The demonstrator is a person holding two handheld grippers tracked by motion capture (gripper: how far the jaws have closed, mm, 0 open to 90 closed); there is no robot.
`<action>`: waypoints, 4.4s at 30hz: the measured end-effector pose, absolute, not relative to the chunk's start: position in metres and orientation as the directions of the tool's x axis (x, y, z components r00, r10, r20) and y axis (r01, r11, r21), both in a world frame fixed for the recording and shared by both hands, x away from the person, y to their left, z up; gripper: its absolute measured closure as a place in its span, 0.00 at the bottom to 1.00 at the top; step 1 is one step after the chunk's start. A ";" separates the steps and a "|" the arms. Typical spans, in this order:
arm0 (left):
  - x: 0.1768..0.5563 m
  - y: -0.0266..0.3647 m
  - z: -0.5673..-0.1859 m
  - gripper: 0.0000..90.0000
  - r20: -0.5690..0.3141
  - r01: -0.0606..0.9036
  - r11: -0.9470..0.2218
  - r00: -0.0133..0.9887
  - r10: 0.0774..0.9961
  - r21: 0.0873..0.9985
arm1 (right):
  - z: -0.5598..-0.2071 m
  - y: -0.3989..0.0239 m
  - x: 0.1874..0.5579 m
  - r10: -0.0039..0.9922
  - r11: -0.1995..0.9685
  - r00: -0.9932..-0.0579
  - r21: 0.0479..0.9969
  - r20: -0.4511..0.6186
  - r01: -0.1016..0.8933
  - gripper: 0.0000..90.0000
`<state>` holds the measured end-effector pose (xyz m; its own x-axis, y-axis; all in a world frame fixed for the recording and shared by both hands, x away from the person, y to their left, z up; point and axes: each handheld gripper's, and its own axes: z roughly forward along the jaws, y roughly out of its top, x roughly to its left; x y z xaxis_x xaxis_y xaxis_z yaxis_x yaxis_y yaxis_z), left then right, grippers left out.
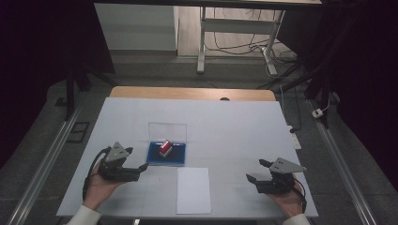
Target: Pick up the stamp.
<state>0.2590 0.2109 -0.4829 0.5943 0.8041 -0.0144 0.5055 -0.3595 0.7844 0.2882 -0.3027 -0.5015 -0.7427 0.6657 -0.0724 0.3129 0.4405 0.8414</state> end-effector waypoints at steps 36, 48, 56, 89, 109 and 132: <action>0.304 0.169 -0.470 0.21 -0.009 0.494 -0.419 0.655 0.756 0.762 | -0.506 -0.298 0.289 0.653 0.459 -0.754 0.830 -0.073 0.317 0.24; 0.322 0.154 -0.476 0.21 0.014 0.506 -0.459 0.661 0.750 0.730 | -0.506 -0.297 0.288 0.648 0.466 -0.758 0.827 -0.078 0.313 0.24; 0.335 0.147 -0.480 0.22 0.022 0.513 -0.472 0.660 0.751 0.716 | -0.507 -0.297 0.288 0.649 0.465 -0.757 0.827 -0.075 0.317 0.24; 0.352 0.142 -0.496 0.71 -0.010 0.549 -0.478 0.664 0.748 0.685 | -0.509 -0.297 0.289 0.651 0.482 -0.754 0.813 -0.084 0.325 0.25; 0.351 0.145 -0.494 0.78 0.001 0.539 -0.484 0.667 0.745 0.690 | -0.509 -0.298 0.288 0.656 0.483 -0.750 0.812 -0.087 0.327 0.25; 0.332 0.155 -0.458 0.78 -0.019 0.466 -0.442 0.704 0.710 0.766 | -0.509 -0.297 0.288 0.653 0.480 -0.753 0.813 -0.082 0.328 0.25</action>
<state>0.3317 0.1545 -0.4582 0.7036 0.7103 -0.0187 0.4663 -0.4418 0.7664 0.2876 -0.2974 -0.5091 -0.7532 0.6527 -0.0816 0.3282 0.4804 0.8133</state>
